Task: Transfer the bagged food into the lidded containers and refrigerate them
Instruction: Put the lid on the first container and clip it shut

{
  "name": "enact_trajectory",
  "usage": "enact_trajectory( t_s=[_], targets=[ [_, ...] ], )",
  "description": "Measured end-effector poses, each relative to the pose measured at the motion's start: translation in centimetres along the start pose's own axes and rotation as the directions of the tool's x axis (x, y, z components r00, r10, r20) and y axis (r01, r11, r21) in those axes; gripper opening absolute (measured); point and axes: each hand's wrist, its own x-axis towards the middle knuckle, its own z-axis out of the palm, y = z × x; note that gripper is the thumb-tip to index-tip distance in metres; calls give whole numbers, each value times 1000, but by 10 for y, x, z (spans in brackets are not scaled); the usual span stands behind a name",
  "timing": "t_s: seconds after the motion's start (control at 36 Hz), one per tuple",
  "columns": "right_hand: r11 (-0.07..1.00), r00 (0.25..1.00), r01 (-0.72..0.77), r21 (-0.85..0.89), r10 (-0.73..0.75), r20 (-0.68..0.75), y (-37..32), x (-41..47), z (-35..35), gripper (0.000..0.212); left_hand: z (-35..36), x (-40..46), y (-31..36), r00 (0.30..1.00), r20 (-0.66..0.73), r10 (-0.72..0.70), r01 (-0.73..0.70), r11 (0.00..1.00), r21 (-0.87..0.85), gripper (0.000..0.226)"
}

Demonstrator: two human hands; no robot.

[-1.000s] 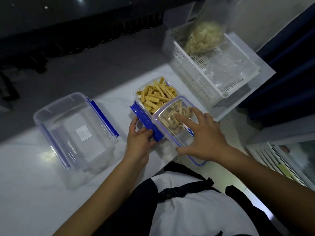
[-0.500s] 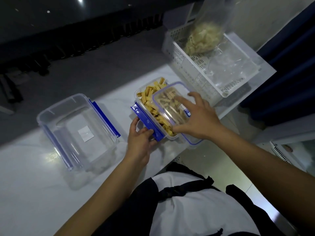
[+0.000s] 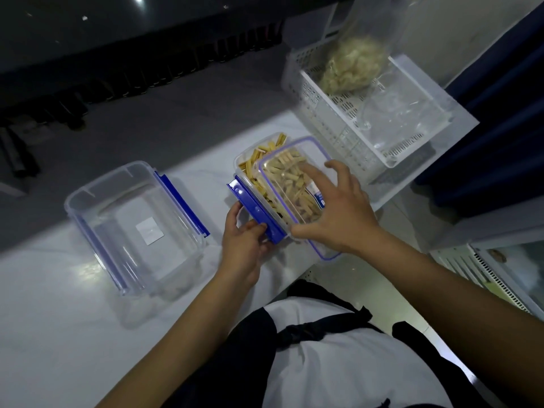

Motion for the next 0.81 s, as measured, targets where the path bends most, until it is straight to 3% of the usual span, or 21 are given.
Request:
enact_trajectory(
  t_s=[0.31, 0.47, 0.81],
  targets=[
    [992, 991, 8, -127, 9, 132, -12, 44, 19, 110, -4, 0, -2, 1000, 10, 30, -30, 999, 20, 61],
    [990, 995, 29, -141, -15, 98, 2, 28, 23, 104, -7, 1, -2, 999, 12, 38, -38, 998, 50, 61],
    [994, 1000, 15, -110, -12, 23, -22, 54, 23, 115, -12, -6, 5, 997, 55, 48, -52, 996, 68, 65]
  ],
)
